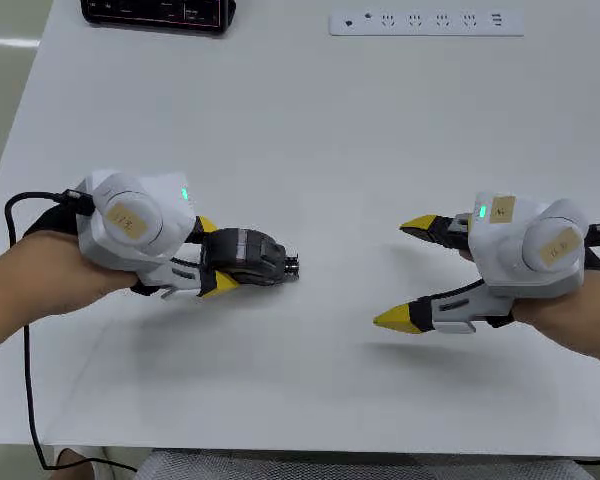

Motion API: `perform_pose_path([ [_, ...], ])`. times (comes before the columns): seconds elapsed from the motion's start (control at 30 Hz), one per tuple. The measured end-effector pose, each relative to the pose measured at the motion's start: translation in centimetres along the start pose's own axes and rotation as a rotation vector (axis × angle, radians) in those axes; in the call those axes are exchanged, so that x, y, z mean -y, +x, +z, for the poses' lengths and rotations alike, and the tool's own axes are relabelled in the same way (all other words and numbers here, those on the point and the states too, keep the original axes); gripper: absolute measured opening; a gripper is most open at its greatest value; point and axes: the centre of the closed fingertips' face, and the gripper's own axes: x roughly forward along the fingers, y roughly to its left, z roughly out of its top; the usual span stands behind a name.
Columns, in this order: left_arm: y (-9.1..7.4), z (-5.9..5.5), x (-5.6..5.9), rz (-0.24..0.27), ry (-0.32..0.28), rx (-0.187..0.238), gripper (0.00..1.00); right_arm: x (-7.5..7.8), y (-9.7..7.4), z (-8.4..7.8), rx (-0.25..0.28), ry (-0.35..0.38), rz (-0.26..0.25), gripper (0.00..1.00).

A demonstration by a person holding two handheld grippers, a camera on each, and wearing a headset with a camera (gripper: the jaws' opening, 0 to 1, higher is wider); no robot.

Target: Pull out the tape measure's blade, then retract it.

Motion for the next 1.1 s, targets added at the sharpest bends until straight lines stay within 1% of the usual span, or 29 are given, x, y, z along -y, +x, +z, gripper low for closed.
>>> perform_pose_path([
  [0.13,0.0,0.0,0.1,-0.009,0.004,-0.007,0.3,0.1,0.2,0.2,0.004,-0.013,0.003,0.66],
  [0.27,0.1,0.0,0.1,-0.006,0.016,-0.019,0.29,0.2,0.8,0.4,0.012,-0.02,0.009,0.62],
  [0.4,0.1,0.0,0.1,-0.009,0.014,-0.019,0.29,0.3,1.5,0.6,0.02,-0.029,0.02,0.59],
  [0.43,0.1,0.0,0.1,-0.009,0.014,-0.021,0.29,0.3,1.7,0.8,0.021,-0.04,0.022,0.57],
  [0.6,0.1,-0.1,0.1,-0.011,0.015,-0.033,0.29,0.6,2.4,1.4,0.041,-0.048,0.032,0.53],
  [0.73,0.1,-0.1,0.1,-0.009,0.019,-0.04,0.29,0.5,3.1,1.9,0.046,-0.062,0.047,0.5],
  [1.0,0.1,-0.1,0.0,-0.006,0.021,-0.039,0.29,0.2,4.8,2.8,0.059,-0.087,0.08,0.45],
  [1.1,0.1,-0.1,0.0,-0.006,0.02,-0.039,0.29,0.2,5.3,2.9,0.063,-0.09,0.09,0.43],
])
